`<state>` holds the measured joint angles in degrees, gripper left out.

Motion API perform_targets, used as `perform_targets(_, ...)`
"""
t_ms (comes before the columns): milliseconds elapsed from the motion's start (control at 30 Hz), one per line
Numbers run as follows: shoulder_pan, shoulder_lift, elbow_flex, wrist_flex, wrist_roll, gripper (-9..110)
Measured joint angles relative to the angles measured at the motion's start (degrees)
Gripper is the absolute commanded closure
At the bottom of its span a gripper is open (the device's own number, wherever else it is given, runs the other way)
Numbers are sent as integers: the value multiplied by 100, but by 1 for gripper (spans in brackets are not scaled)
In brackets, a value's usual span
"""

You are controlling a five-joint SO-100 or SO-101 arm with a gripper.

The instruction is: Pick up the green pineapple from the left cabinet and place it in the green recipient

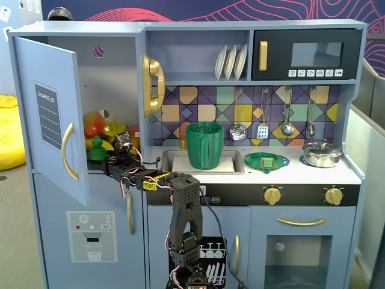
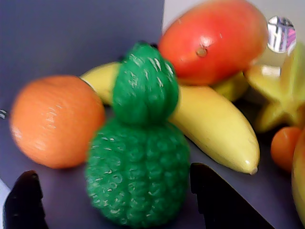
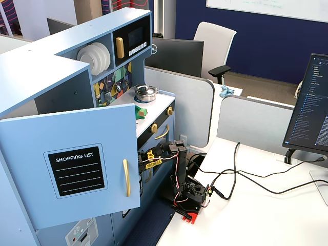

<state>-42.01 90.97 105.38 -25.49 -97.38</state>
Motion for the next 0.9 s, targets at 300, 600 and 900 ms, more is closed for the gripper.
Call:
perform_targets(300, 202, -791, -932, -35, 18, 69)
perform_targets(600, 193, -1028, -1248, 26, -202, 101)
perform_targets(900, -18, -853, -1028, 88, -923, 101)
